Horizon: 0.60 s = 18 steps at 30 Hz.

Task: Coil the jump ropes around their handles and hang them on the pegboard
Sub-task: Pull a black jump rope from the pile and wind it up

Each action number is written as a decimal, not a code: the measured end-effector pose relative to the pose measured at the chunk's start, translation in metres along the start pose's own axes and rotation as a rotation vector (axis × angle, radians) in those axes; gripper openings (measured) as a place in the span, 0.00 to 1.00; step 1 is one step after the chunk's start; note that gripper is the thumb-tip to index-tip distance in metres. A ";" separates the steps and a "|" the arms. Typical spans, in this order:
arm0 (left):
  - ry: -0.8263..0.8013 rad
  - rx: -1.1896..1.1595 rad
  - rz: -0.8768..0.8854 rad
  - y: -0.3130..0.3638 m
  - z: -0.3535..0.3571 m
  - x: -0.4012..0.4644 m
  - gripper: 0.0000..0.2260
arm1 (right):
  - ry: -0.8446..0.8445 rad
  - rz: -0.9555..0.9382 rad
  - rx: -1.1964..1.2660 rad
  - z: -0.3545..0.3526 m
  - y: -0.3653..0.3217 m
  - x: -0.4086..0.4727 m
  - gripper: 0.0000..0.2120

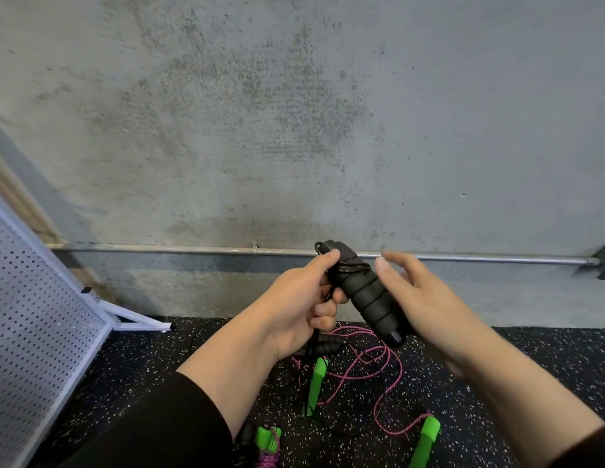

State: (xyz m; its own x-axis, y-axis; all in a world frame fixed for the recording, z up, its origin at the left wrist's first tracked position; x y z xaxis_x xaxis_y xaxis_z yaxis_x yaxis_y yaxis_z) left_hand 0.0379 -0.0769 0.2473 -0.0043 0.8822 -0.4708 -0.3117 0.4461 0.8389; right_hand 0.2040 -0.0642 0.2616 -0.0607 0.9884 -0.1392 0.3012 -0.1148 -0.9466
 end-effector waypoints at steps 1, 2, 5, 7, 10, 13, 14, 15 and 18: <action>-0.022 -0.007 0.000 0.000 0.001 -0.001 0.15 | -0.098 0.142 0.142 -0.001 0.002 -0.001 0.25; -0.043 -0.013 0.003 -0.001 0.002 -0.002 0.15 | -0.203 0.248 0.219 -0.002 0.002 -0.004 0.24; -0.117 0.010 0.039 -0.002 0.003 -0.004 0.14 | -0.313 0.357 0.241 -0.007 0.004 -0.008 0.25; -0.162 0.053 0.063 -0.003 0.003 -0.005 0.13 | -0.288 0.364 0.280 -0.011 0.005 -0.006 0.25; -0.201 0.109 0.086 -0.003 0.003 -0.007 0.11 | -0.282 0.339 0.308 -0.015 0.004 -0.006 0.21; -0.218 0.133 0.098 -0.003 0.002 -0.007 0.11 | -0.284 0.328 0.327 -0.017 0.002 -0.007 0.17; -0.222 0.141 0.100 -0.002 0.002 -0.007 0.10 | -0.296 0.330 0.317 -0.018 0.002 -0.008 0.18; -0.225 0.153 0.102 -0.001 0.002 -0.008 0.10 | -0.318 0.336 0.302 -0.019 0.002 -0.009 0.20; -0.251 0.194 0.105 -0.001 0.001 -0.010 0.10 | -0.408 0.363 0.282 -0.021 0.003 -0.010 0.25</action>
State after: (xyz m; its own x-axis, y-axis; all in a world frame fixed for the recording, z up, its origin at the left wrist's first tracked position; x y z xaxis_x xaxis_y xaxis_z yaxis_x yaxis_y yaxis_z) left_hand 0.0386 -0.0859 0.2518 0.2154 0.9235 -0.3173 -0.1357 0.3501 0.9268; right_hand 0.2253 -0.0723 0.2665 -0.3775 0.7699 -0.5145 0.1106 -0.5142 -0.8505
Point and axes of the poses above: each hand's wrist, its own x-axis towards the middle knuckle, its own z-axis out of the palm, y = z × x, the point moved 3 cm from there along x, towards the middle knuckle, and after that the axes turned 10 degrees about y, right-handed, at the moved point
